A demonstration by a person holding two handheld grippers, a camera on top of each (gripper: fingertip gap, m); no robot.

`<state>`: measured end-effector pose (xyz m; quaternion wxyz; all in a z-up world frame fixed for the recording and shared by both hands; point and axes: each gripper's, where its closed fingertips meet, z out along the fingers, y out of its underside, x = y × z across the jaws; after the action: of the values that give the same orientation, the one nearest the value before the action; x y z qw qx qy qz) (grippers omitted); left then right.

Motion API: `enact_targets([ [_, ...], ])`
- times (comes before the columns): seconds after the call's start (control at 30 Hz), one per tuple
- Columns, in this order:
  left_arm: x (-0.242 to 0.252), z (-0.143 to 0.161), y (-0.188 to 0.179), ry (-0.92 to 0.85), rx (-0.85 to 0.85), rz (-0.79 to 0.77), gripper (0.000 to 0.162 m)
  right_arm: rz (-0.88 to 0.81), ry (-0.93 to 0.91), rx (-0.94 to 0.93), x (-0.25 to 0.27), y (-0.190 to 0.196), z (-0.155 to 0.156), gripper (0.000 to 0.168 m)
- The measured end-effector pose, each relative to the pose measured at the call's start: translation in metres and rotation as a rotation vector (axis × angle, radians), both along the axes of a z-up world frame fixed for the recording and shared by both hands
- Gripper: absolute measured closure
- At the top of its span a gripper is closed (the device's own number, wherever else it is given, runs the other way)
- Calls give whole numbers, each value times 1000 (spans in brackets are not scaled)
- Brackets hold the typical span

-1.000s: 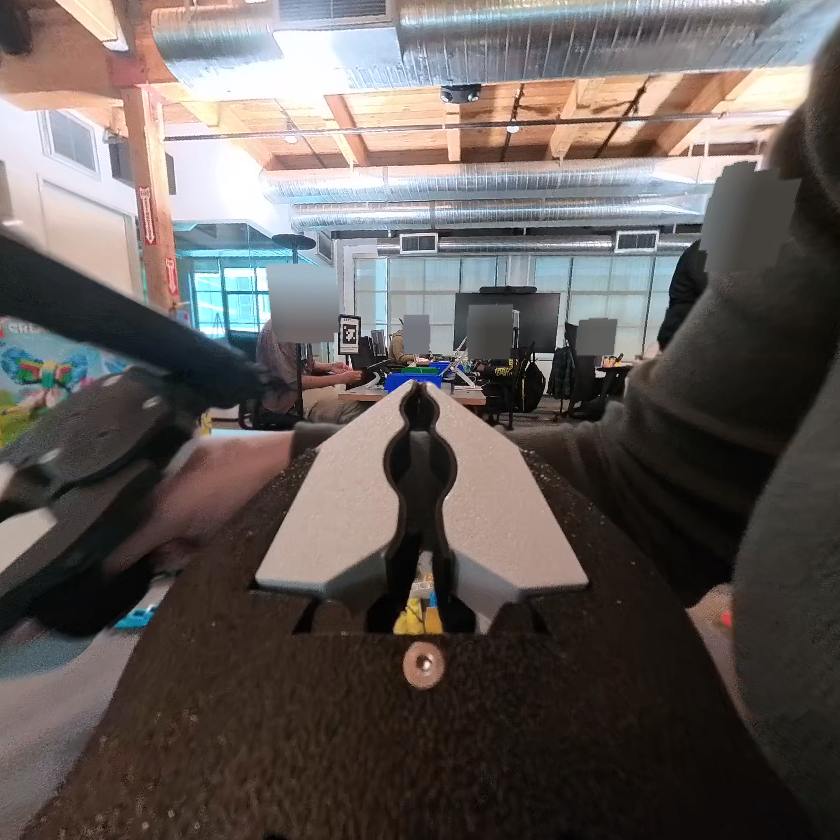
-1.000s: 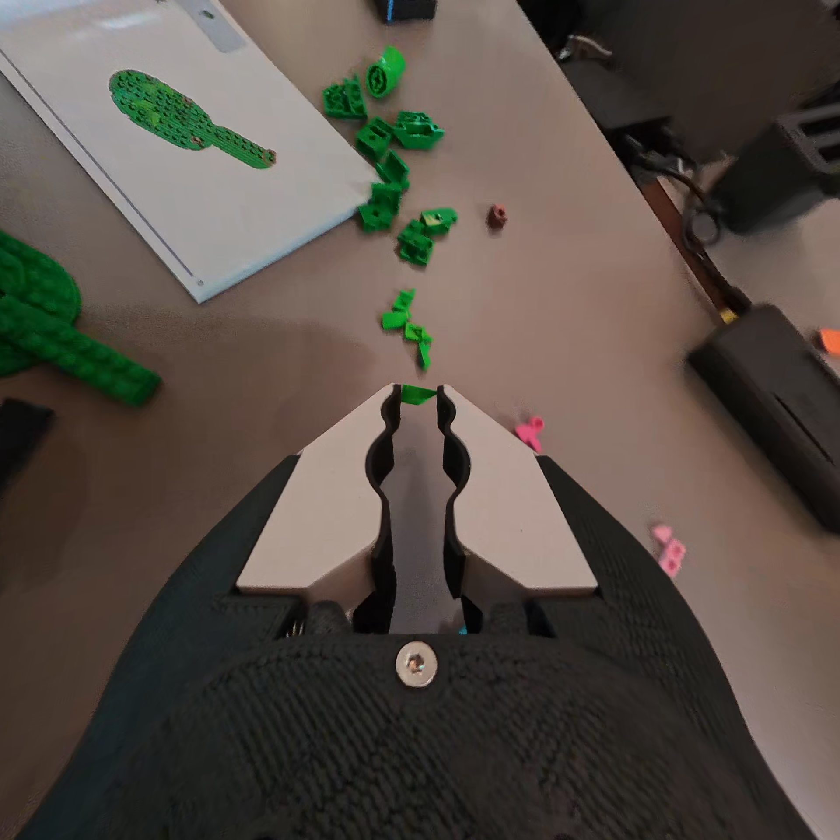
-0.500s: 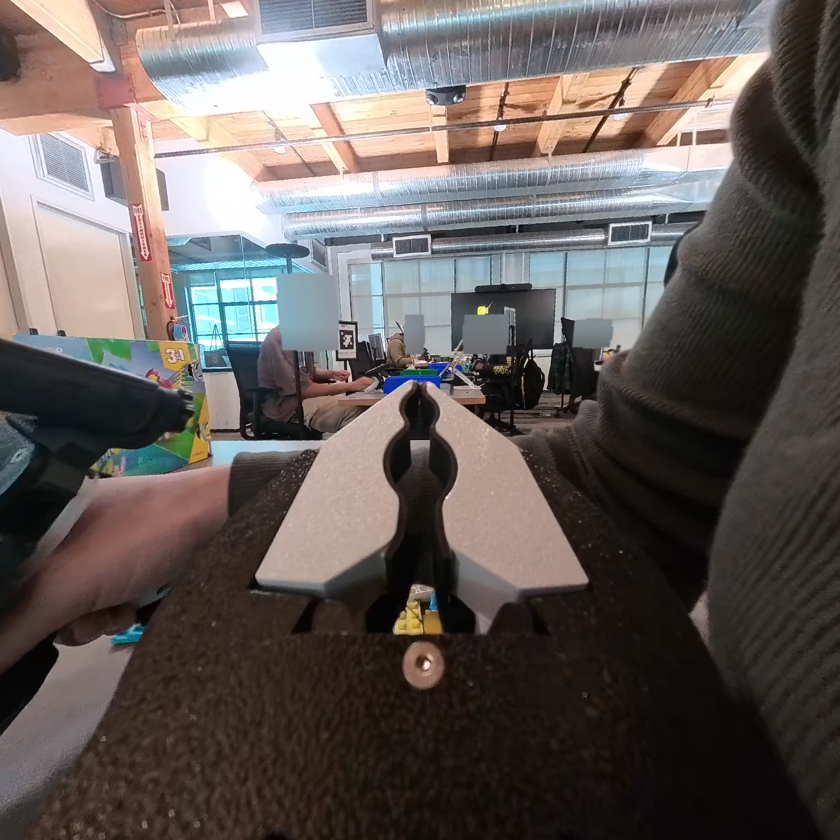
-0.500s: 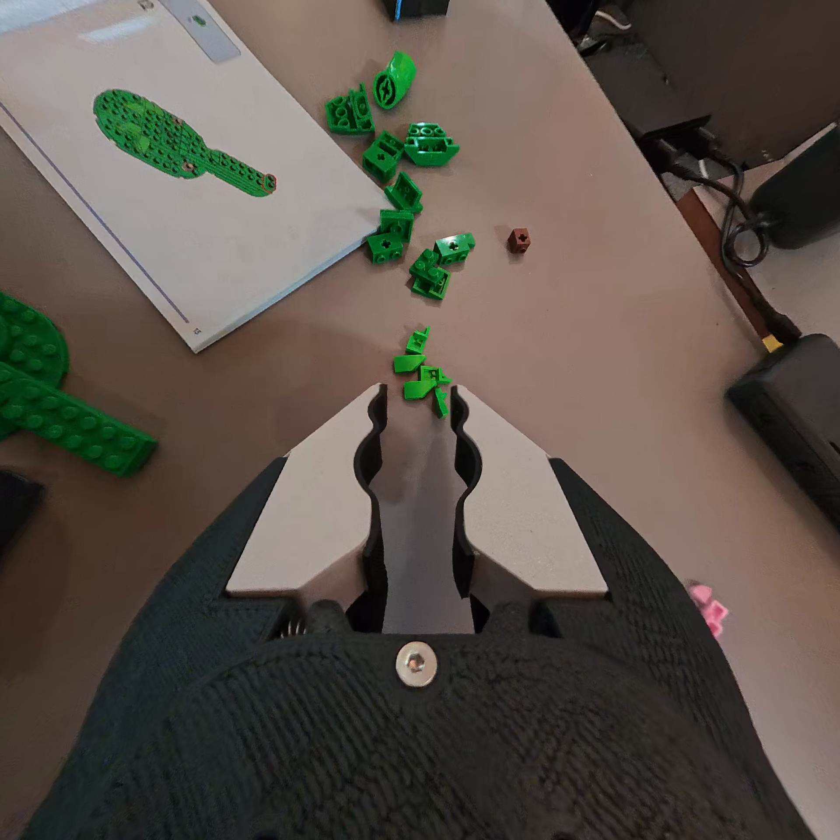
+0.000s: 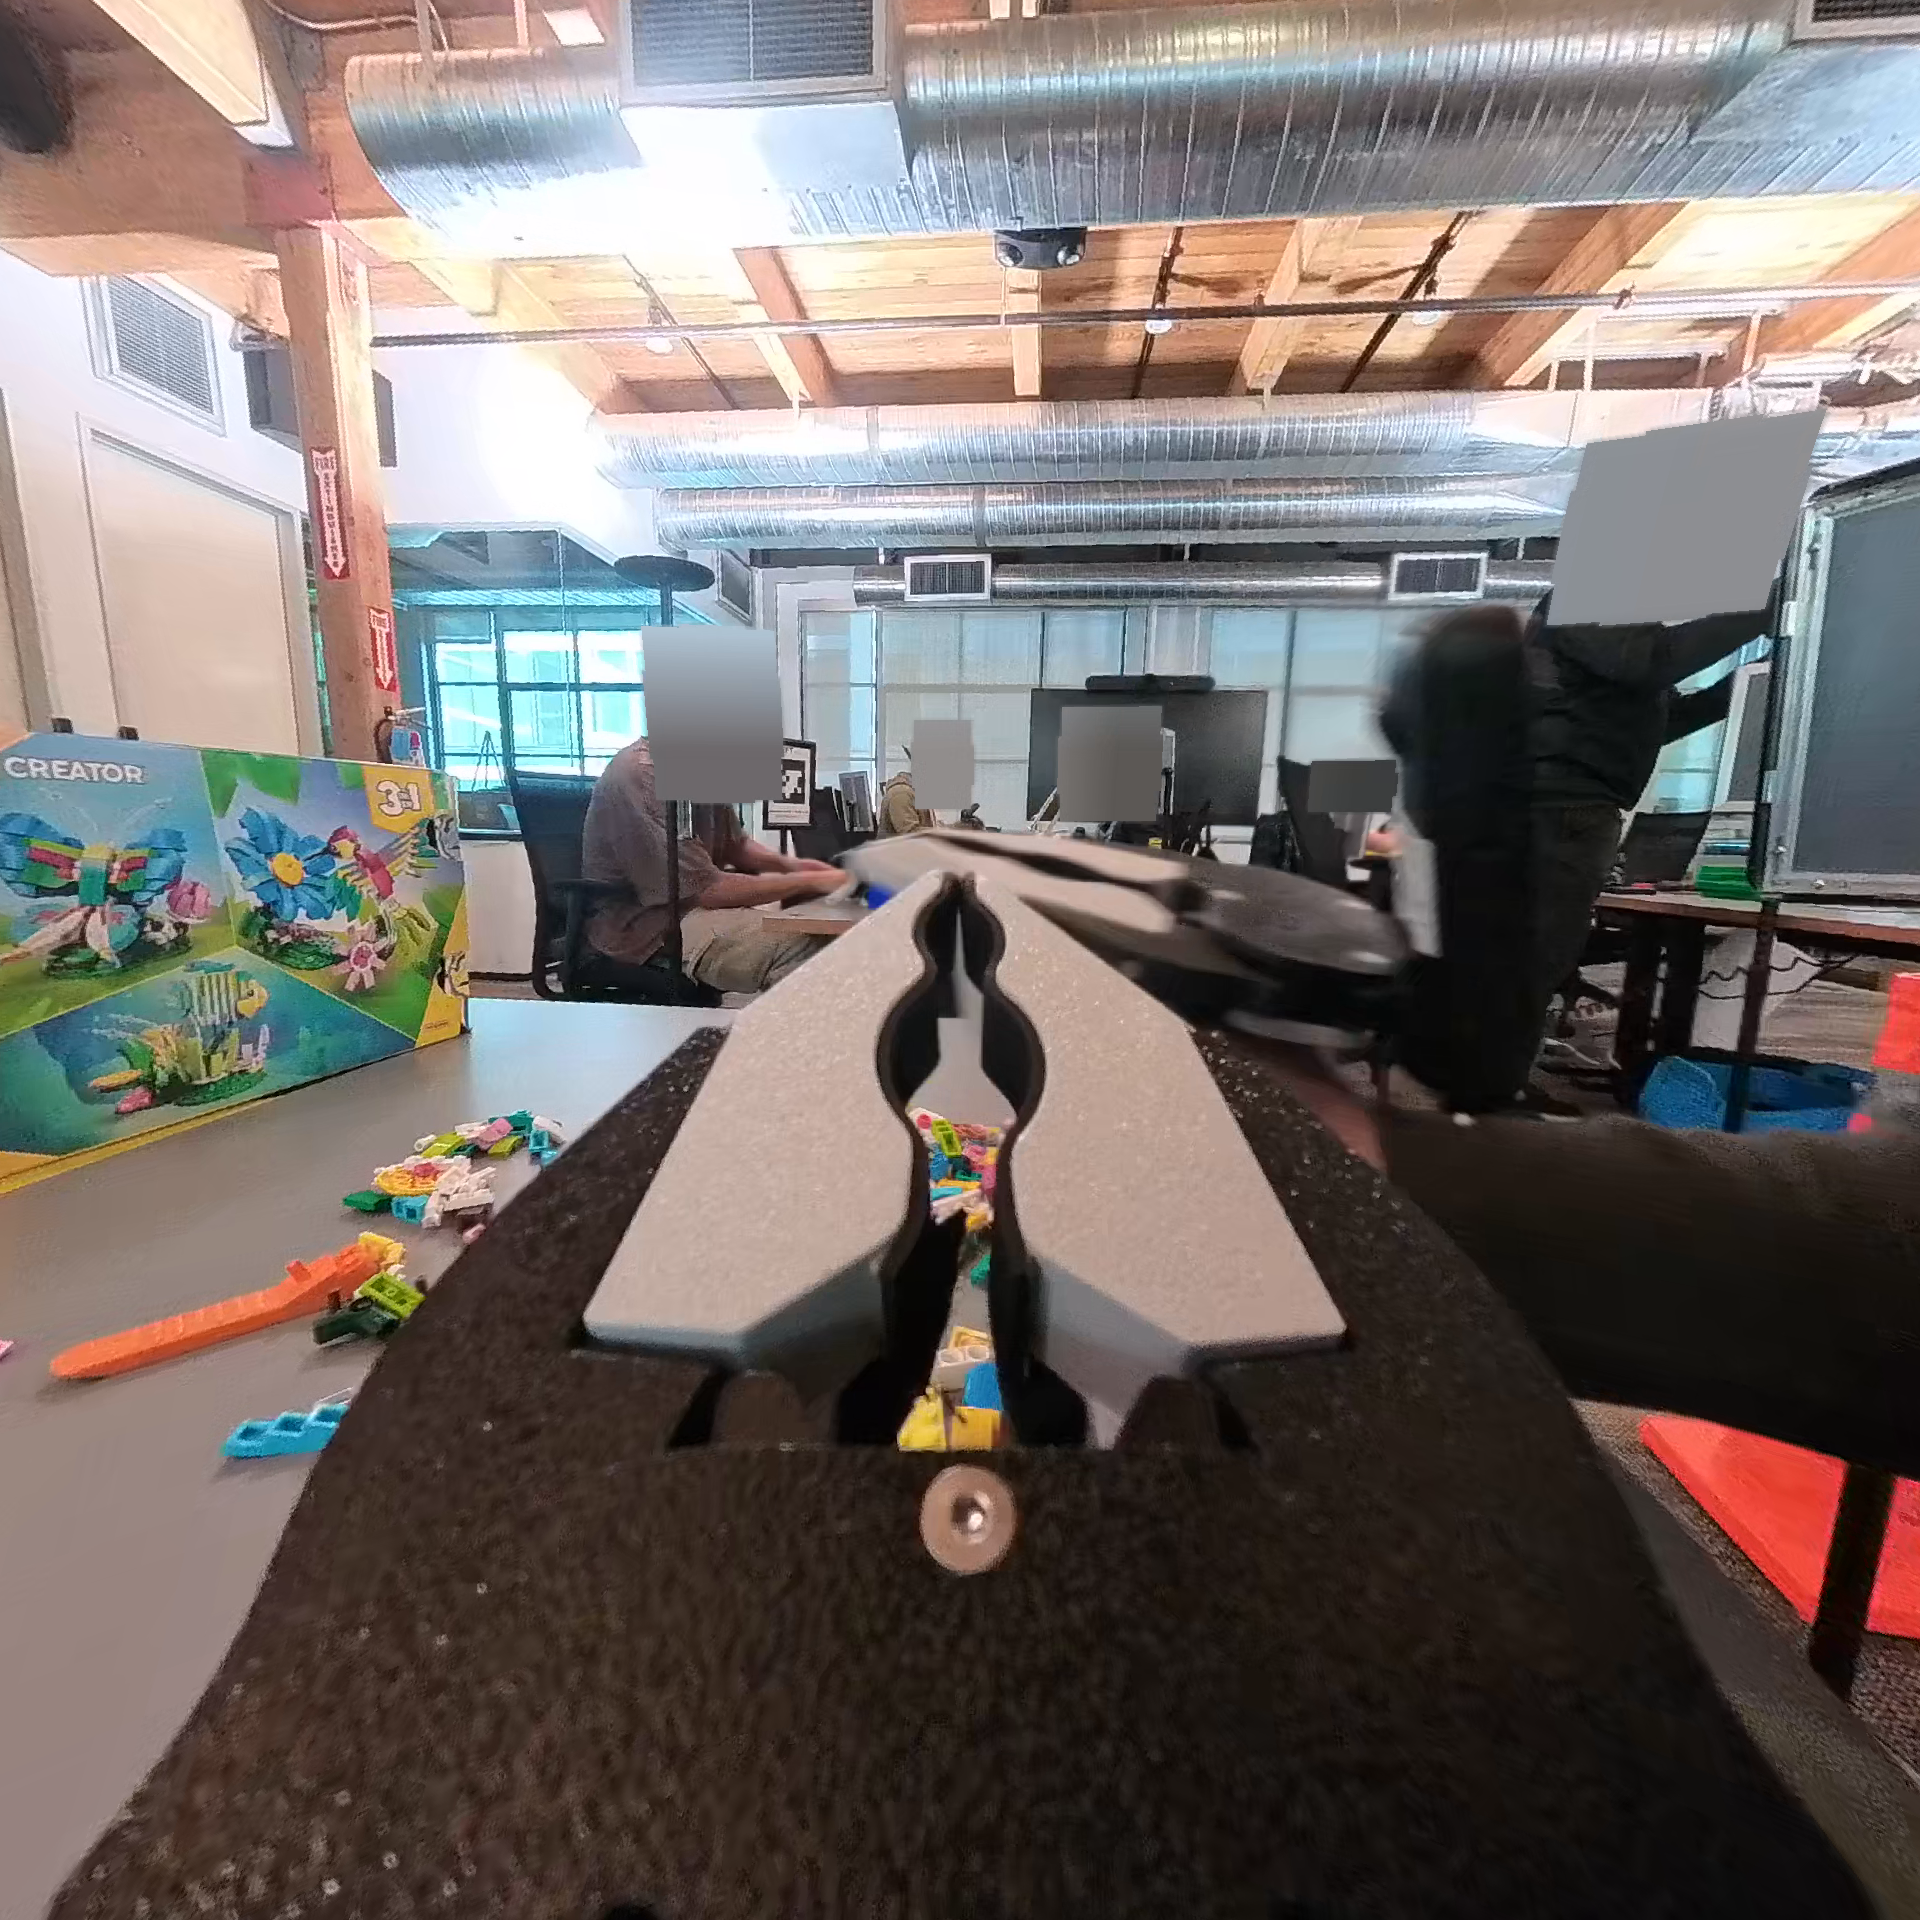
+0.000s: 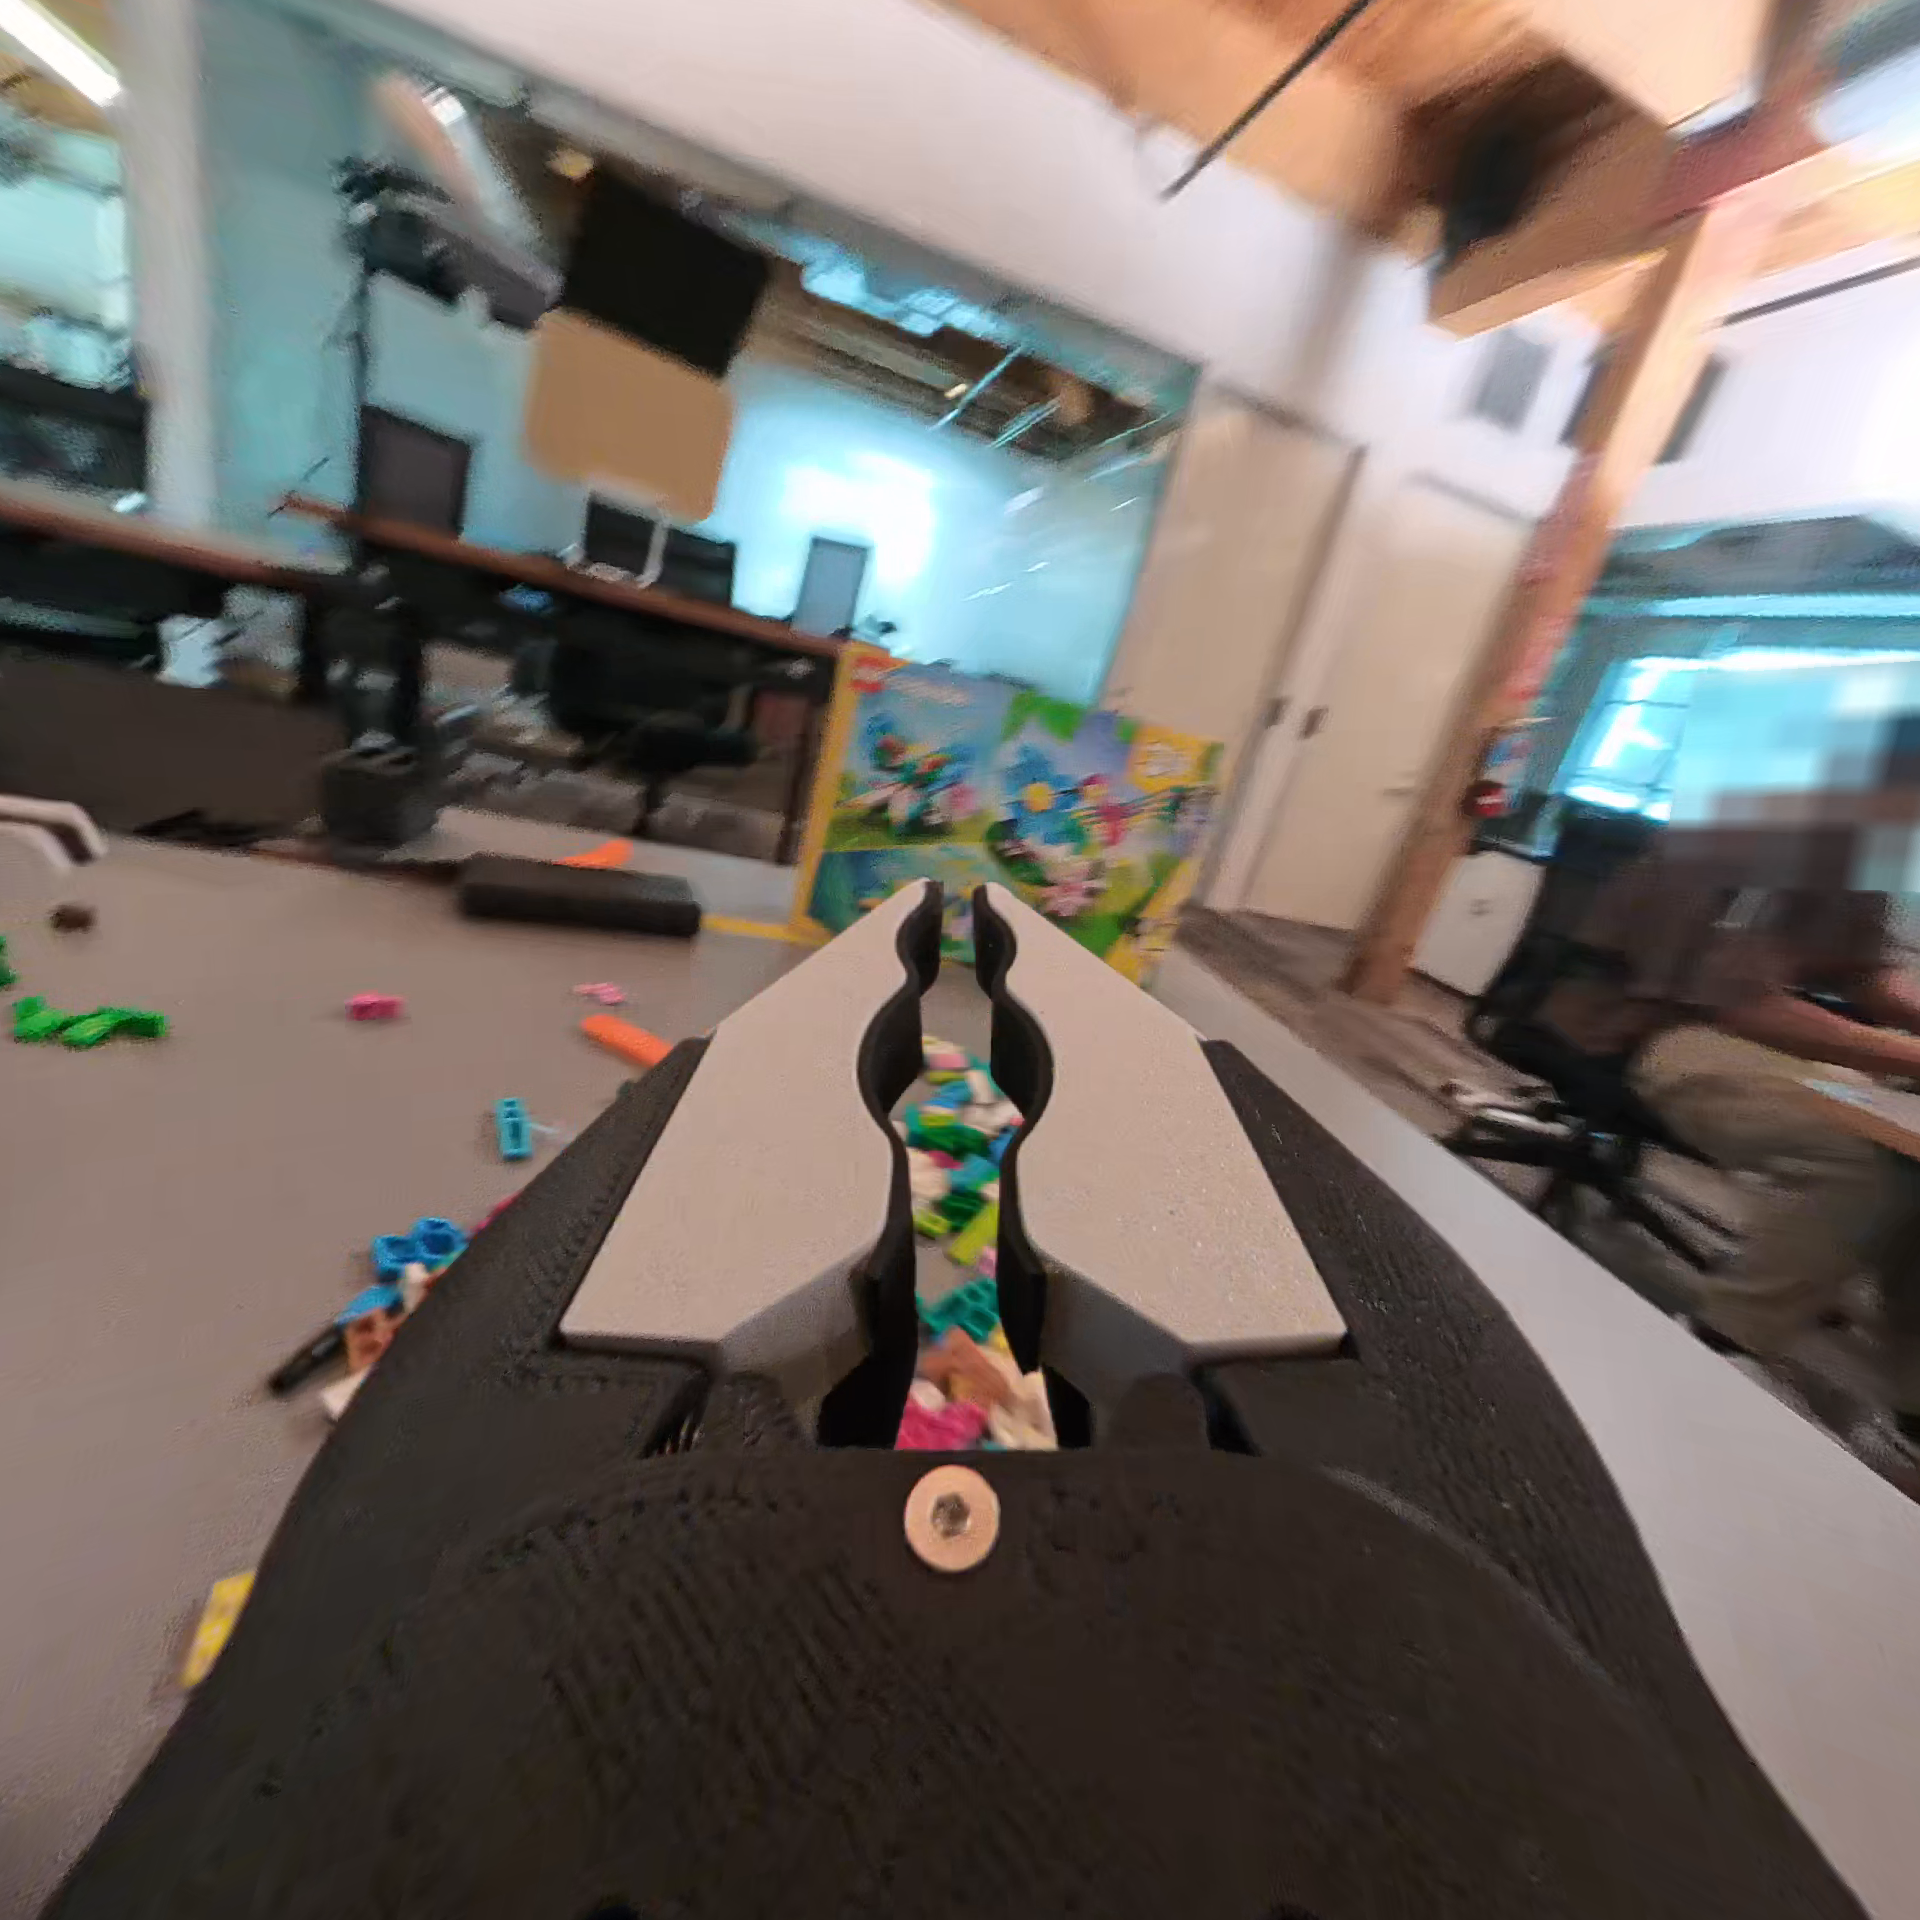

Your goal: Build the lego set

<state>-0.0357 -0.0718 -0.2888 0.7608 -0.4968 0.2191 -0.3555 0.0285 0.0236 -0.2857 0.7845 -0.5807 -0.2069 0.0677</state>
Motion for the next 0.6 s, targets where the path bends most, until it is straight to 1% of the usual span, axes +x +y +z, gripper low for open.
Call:
enact_targets([
  [0.07, 2, 0, -1, 0, -3, -6, 162, -115, 28, 63, 38, -17, 3, 165],
  [0.17, 4, 1, -5, 6, 9, -9, 162, -277, 13, 117, 77, -23, 0, 166],
  [0.27, 5, 2, -9, 14, 22, -13, 162, -296, 131, 126, 90, -20, -1, 168],
  [0.33, 4, 2, -7, 12, 22, -6, 162, -313, 163, 140, 92, -17, 3, 167],
  [0.4, 1, 2, -6, 10, 16, 0, 162, -342, 122, 116, 91, -11, -5, 167],
  [0.47, -1, 3, -8, 16, 28, 8, 162, -354, 93, 117, 90, -11, -6, 167],
  [0.6, -3, 3, -17, 59, 78, 26, 162, -369, 90, 116, 94, -11, -7, 167],
])
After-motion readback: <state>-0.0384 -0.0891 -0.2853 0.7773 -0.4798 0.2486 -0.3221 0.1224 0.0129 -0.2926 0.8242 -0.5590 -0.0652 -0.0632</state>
